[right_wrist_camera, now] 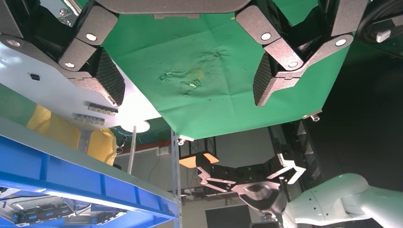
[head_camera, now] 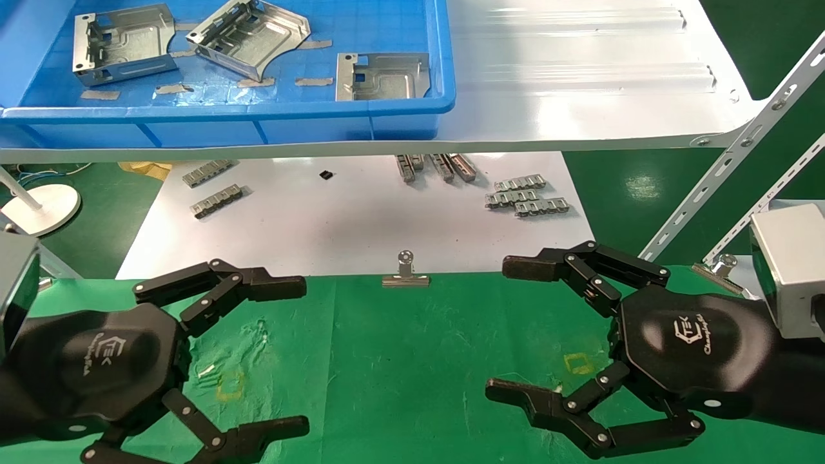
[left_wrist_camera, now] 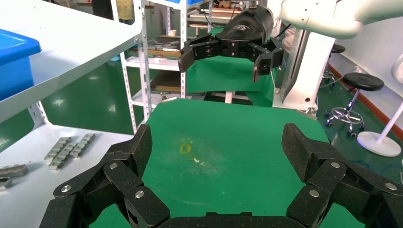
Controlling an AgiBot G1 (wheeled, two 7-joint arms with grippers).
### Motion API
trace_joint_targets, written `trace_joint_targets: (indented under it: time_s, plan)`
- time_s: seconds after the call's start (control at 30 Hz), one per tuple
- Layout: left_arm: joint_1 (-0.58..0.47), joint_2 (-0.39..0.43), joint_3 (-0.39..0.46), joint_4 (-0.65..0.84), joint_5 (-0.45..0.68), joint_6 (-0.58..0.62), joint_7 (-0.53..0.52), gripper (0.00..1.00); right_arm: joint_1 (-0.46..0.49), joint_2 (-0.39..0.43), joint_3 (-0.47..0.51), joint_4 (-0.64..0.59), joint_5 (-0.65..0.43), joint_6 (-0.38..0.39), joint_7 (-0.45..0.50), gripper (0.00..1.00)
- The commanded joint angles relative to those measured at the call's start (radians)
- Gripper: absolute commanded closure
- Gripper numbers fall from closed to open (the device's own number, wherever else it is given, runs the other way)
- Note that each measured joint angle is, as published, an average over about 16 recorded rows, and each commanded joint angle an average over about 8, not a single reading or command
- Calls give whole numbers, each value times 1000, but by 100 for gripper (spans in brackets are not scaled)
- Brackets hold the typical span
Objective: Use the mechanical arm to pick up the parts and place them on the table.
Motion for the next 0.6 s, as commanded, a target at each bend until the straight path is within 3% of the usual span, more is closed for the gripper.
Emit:
trace_joint_targets:
  time_s: [0.03, 0.07, 0.13, 0.27, 0.3, 0.6]
  plan:
    - [0, 0, 0, 0, 0, 0, 0, 0, 0, 0, 0, 0, 0, 0, 0, 15]
    - [0, 0, 0, 0, 0, 0, 0, 0, 0, 0, 0, 0, 0, 0, 0, 29]
    - [0, 0, 0, 0, 0, 0, 0, 0, 0, 0, 0, 0, 0, 0, 0, 47]
    - [0, 0, 0, 0, 0, 0, 0, 0, 0, 0, 0, 0, 0, 0, 0, 97]
    - [0, 0, 0, 0, 0, 0, 0, 0, 0, 0, 0, 0, 0, 0, 0, 100]
    - [0, 0, 0, 0, 0, 0, 0, 0, 0, 0, 0, 0, 0, 0, 0, 100]
